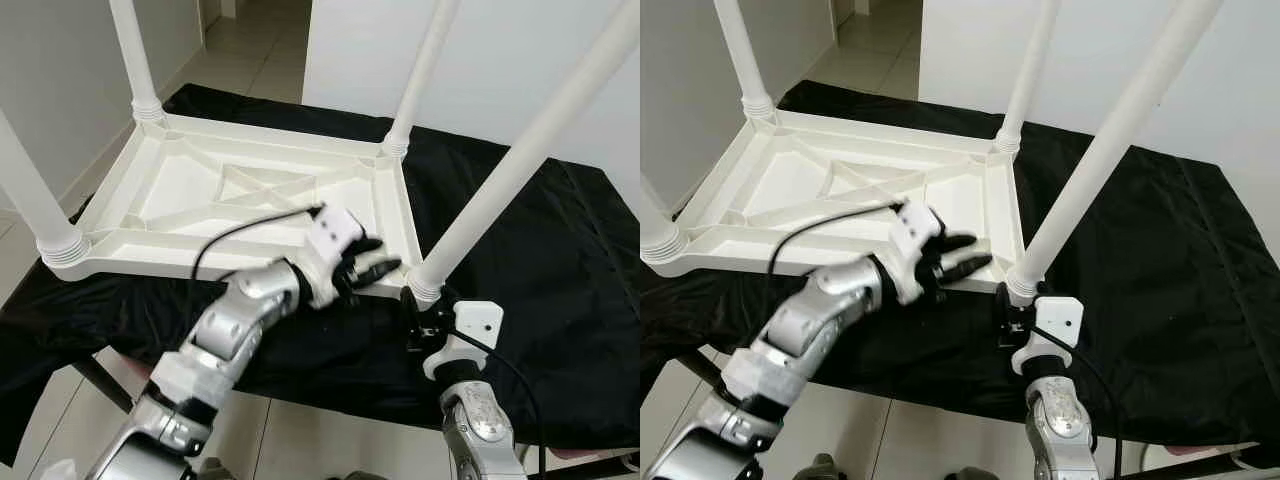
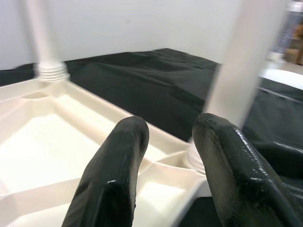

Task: Building children table

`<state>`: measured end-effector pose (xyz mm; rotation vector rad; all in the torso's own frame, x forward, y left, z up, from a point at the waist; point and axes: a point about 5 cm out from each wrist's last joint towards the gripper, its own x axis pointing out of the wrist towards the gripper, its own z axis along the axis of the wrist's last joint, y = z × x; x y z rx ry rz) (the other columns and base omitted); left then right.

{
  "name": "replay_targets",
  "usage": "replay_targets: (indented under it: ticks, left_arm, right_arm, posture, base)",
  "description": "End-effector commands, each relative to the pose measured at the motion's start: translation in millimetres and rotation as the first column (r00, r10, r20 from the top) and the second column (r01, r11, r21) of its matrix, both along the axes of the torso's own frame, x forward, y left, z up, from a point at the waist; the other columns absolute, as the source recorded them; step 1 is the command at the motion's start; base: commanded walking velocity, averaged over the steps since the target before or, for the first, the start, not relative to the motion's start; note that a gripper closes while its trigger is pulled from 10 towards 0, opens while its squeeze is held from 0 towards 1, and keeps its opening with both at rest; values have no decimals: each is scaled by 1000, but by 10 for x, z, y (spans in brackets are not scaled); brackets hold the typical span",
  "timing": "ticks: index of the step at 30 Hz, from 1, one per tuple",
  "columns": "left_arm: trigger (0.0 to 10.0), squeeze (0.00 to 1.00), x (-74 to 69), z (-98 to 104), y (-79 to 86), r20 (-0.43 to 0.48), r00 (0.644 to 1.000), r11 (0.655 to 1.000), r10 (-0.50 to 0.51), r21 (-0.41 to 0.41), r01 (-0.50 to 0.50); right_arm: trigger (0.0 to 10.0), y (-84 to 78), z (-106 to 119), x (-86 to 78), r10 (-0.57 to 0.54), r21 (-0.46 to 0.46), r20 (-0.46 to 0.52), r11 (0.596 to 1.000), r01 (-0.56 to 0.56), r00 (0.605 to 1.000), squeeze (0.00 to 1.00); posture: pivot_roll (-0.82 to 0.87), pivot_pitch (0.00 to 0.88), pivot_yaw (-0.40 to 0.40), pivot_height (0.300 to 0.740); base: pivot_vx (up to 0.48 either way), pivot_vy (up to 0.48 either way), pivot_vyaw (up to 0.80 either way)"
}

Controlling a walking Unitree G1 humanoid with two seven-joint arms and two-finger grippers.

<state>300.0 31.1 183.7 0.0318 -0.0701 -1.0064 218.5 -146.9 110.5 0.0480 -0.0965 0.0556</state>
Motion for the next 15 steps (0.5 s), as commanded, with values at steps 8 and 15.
replay_targets:
  ticks: [8, 15]
  left_arm:
    - [10000, 0, 137, -94, 47, 5, 992, 989, 126, 78, -126]
    - [10000, 0, 153, -210, 34, -12, 990, 978, 141, 159, -137]
  right_arm:
    - [2078, 26, 16, 68, 94, 11, 8, 996, -94, 996, 0]
    - [10000, -101, 64, 225, 76, 1, 20, 997, -76, 997, 0]
  posture:
    - [53, 0, -87, 740]
    - [55, 0, -70, 740]
  base:
    - [0, 0, 0]
    - [0, 0, 0]
